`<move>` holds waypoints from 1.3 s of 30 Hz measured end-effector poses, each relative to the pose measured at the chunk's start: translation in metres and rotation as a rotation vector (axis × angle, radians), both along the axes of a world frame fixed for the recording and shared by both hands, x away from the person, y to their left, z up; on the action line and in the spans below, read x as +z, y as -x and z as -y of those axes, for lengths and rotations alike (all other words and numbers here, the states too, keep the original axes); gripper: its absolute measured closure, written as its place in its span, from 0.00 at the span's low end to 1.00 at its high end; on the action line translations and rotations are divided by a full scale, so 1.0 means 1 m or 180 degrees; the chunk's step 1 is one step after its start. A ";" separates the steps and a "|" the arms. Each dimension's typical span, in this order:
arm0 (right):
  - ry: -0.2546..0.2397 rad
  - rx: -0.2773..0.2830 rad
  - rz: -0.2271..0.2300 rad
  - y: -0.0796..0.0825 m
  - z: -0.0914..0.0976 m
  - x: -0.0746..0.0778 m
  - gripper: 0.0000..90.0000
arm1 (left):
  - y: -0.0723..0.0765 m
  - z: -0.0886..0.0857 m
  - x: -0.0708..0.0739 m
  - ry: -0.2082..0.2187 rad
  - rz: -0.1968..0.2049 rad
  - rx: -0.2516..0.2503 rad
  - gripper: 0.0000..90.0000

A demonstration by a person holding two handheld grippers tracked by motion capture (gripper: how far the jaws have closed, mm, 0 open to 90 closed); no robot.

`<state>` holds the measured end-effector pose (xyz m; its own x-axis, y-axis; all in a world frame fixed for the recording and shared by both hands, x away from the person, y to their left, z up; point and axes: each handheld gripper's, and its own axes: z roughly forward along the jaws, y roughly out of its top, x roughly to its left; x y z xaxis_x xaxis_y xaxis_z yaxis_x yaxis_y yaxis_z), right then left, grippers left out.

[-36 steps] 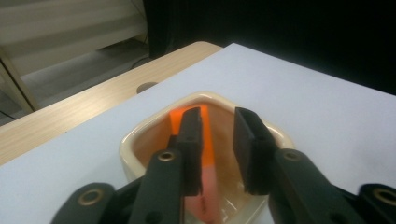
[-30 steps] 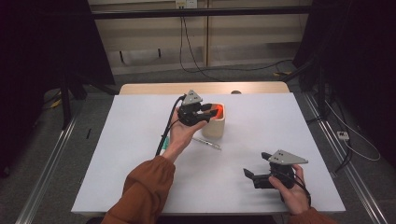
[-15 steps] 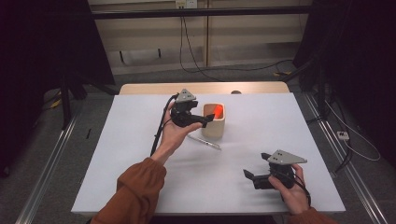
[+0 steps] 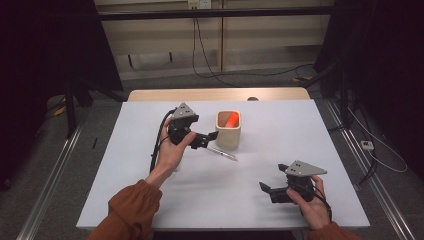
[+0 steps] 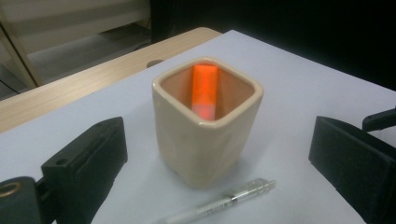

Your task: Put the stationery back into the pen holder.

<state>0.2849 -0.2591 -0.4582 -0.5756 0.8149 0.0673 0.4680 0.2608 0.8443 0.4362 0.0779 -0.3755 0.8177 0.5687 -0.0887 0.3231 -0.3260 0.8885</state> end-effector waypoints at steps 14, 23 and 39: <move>0.0018 0.0011 -0.0037 -0.003 -0.002 0.000 0.07 | 0.032 -0.025 -0.012 -0.0086 -0.0051 -0.0081 0.06; 0.0045 0.0026 -0.0044 -0.004 -0.003 0.001 0.07 | 0.051 -0.048 -0.027 -0.0154 -0.0072 -0.0008 0.06; 0.0126 0.0294 -0.0162 -0.015 -0.016 0.008 0.07 | 0.094 -0.098 -0.048 -0.0154 -0.0079 0.0196 0.06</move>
<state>0.3000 -0.2435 -0.4506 -0.6451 0.7611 0.0673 0.4824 0.3375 0.8083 0.3424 0.1757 -0.4232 0.7789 0.6221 -0.0797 0.3656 -0.3472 0.8636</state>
